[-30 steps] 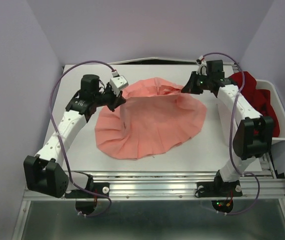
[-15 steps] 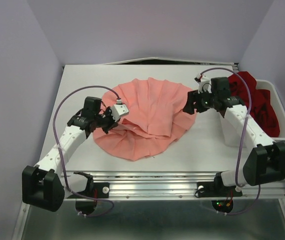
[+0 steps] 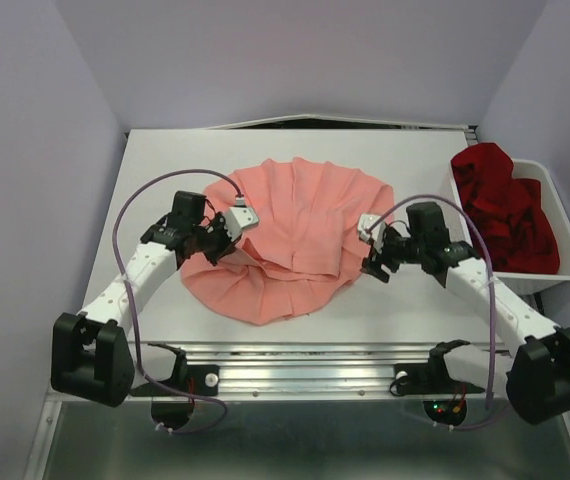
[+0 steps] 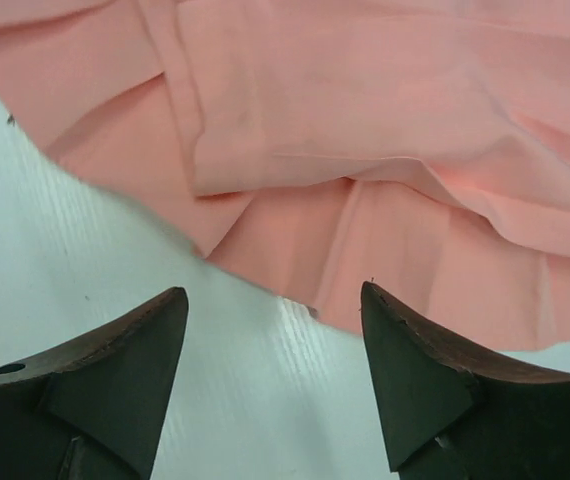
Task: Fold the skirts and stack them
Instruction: Flatten the skirt out
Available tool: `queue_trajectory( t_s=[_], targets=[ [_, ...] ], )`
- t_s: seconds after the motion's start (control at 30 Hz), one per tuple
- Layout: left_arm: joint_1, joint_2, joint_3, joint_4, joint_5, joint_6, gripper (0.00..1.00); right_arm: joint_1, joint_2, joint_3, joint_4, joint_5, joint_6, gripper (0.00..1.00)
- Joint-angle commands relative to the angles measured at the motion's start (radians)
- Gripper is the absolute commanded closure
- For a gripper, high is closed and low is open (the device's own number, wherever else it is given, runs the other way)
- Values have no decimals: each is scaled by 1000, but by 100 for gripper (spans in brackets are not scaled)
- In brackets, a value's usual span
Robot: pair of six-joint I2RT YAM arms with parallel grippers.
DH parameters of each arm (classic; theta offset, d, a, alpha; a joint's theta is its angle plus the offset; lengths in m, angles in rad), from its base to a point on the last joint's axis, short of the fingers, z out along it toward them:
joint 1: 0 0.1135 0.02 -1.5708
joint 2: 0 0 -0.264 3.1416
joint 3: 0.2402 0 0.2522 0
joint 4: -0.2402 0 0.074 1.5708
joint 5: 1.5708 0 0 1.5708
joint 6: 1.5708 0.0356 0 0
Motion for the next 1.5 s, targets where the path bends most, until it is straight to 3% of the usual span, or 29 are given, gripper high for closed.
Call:
queue_trajectory(
  t_s=[0.0, 0.1, 0.33, 0.57, 0.83, 1.17, 1.47],
  targets=[
    [24, 54, 88, 6, 95, -45, 100, 53, -129, -237, 315, -57, -414, 27],
    [36, 107, 123, -17, 129, -51, 100, 95, -112, -301, 420, -82, -541, 31],
    [39, 128, 137, -5, 135, -68, 100, 129, 38, -258, 574, -136, -652, 37],
    [56, 140, 134, 5, 155, -71, 100, 172, 127, -278, 541, -191, -934, 39],
    [70, 156, 151, 8, 180, -81, 100, 190, 201, -239, 437, -177, -1137, 42],
    [76, 159, 148, 0, 188, -69, 100, 190, 218, -233, 316, -137, -1246, 43],
    [80, 154, 140, -3, 191, -61, 100, 190, 296, -187, 307, -103, -1284, 45]
  ],
)
